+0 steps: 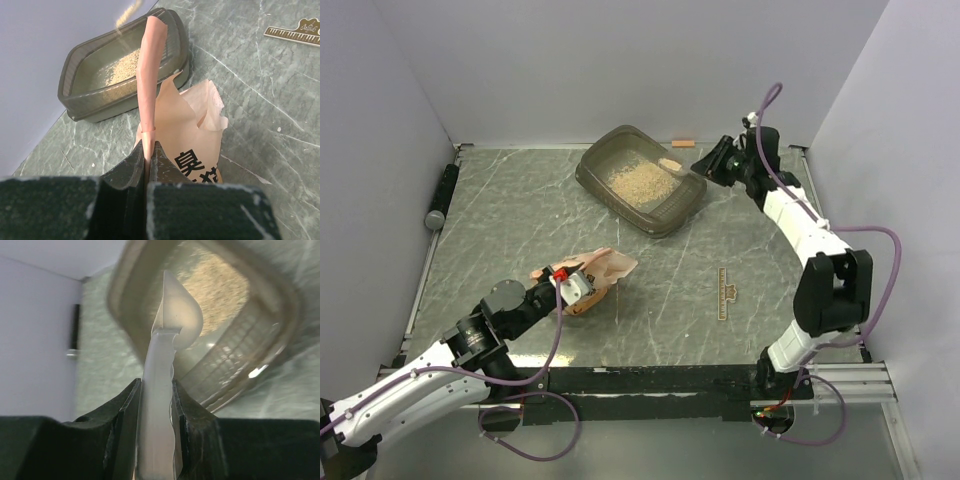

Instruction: Fill the litter box with clean litter

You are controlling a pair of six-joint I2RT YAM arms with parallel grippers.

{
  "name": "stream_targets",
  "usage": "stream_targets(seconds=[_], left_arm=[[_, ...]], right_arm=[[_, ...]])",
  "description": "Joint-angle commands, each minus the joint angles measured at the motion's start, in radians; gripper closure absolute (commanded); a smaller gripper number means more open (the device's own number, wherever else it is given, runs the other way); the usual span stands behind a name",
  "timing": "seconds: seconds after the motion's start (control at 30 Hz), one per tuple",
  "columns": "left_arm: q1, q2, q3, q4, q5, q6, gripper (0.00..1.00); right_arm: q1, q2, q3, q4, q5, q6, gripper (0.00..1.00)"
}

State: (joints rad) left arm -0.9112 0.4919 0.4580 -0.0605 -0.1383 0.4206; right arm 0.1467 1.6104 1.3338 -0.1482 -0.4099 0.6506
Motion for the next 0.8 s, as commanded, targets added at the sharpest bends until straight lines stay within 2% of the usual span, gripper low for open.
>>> stream_targets(seconds=[0.0, 0.23, 0.57, 0.67, 0.77], left_arm=[[-0.002, -0.019, 0.033, 0.071, -0.001, -0.023, 0.99], [-0.002, -0.027, 0.034, 0.065, -0.003, -0.020, 0.99], [-0.002, -0.026, 0.036, 0.064, 0.006, -0.022, 0.99], [-0.002, -0.026, 0.036, 0.064, 0.009, -0.022, 0.99], [-0.002, -0.027, 0.036, 0.064, 0.009, -0.020, 0.99]], right_arm=[[0.052, 0.089, 0.111, -0.237, 0.150, -0.222, 1.00], [0.221, 0.154, 0.270, -0.378, 0.452, -0.417, 1.00], [0.366, 0.129, 0.324, -0.435, 0.730, -0.578, 1.00], [0.387, 0.083, 0.318, -0.462, 0.738, -0.569, 1.00], [0.398, -0.025, 0.280, -0.484, 0.668, -0.536, 1.00]])
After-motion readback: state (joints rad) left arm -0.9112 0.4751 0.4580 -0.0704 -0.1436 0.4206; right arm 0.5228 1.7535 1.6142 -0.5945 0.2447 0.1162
